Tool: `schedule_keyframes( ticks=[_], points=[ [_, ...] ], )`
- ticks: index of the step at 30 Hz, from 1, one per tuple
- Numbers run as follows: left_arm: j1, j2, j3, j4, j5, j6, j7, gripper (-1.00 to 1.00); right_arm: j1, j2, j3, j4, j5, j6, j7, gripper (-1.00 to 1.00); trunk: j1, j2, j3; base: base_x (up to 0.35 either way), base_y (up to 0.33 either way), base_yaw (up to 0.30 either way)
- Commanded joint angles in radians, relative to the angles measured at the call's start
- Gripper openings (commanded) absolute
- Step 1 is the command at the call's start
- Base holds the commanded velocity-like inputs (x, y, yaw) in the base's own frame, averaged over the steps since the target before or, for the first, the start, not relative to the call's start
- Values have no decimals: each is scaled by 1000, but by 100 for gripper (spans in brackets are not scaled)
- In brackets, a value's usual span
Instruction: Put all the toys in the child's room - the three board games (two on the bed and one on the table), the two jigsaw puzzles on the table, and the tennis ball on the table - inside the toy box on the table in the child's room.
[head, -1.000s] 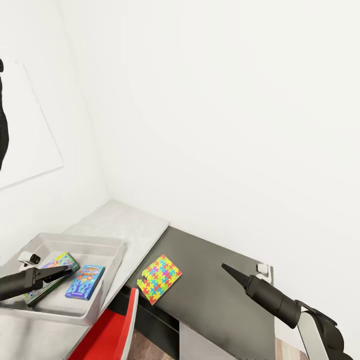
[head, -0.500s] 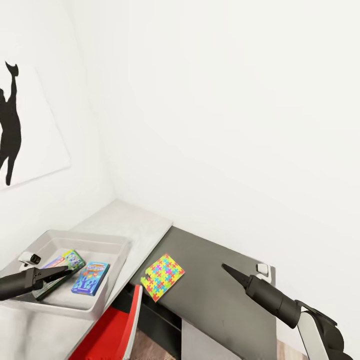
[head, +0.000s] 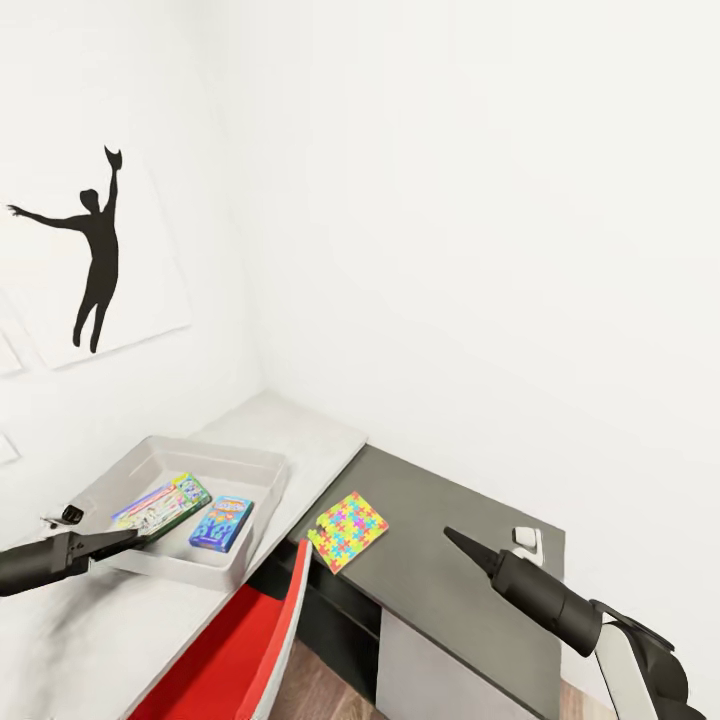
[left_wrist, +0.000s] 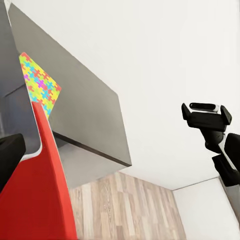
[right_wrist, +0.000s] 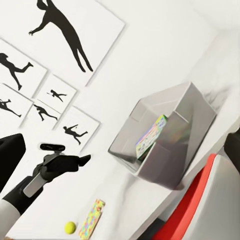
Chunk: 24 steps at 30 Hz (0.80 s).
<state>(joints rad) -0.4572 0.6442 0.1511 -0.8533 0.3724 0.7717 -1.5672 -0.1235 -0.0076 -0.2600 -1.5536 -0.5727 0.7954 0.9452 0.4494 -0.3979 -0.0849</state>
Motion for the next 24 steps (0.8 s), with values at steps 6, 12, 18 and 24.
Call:
schedule_keyframes(
  ticks=[6,12,18,24],
  points=[
    [0,1,-1,-16,0,11,-4,100,-1,0,-1,0,-3,5,1,100,1,-2,7,-8,0,174],
    [0,0,-1,-18,1,13,-4,100,-1,0,-1,0,-3,5,1,100,1,-2,14,-9,1,201],
    [0,0,0,-18,0,19,-4,100,-1,0,-1,-1,-3,5,0,100,1,-2,21,-138,104,232],
    [0,0,-1,-18,0,20,-4,100,-1,0,-1,-2,-2,5,0,100,1,-2,26,-121,102,255]
  ],
)
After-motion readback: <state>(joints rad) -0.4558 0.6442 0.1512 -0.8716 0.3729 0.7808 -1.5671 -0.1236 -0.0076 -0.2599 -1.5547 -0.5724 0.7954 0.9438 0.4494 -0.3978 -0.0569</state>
